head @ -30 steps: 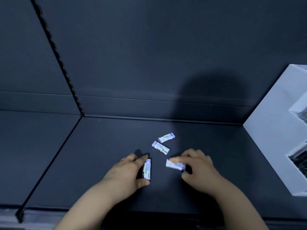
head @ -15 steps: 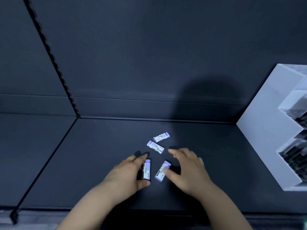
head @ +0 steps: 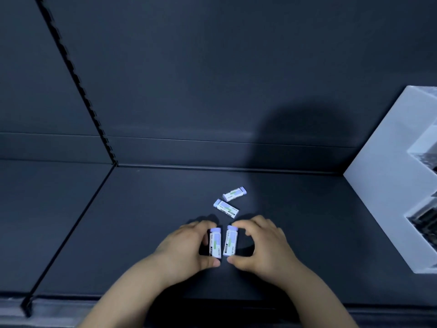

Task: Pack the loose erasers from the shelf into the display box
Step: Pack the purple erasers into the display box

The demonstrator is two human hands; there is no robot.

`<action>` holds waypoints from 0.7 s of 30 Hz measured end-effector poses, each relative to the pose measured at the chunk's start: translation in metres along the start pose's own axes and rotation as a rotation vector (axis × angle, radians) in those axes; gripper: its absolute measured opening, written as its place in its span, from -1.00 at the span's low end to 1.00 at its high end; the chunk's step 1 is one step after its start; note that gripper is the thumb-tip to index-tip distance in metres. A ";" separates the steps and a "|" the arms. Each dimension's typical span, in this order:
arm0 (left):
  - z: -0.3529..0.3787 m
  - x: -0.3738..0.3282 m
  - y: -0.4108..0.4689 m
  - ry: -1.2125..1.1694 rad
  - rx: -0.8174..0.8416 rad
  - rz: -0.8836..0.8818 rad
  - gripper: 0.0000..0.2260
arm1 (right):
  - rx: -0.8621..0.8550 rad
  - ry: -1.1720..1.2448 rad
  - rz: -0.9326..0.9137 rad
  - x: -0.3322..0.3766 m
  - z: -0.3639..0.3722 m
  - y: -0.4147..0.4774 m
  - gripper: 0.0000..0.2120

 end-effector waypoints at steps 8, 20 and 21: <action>-0.033 0.028 -0.020 0.098 -0.227 -0.023 -0.36 | 0.033 0.046 -0.091 0.036 -0.006 0.012 -0.39; -0.100 0.163 -0.100 0.173 -0.402 -0.072 -0.35 | 0.010 0.345 -0.148 0.155 0.071 0.051 -0.41; -0.108 0.185 -0.112 0.171 -0.391 -0.080 -0.35 | 0.003 0.362 -0.155 0.174 0.087 0.058 -0.41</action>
Point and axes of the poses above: each hand's wrist, its own y-axis towards the middle knuckle, its own z-axis out of the palm, x = y × z, the point moved 4 cm from there along y, towards the middle knuckle, and after that the axes turned 9 degrees about y, right-handed, at the moved point
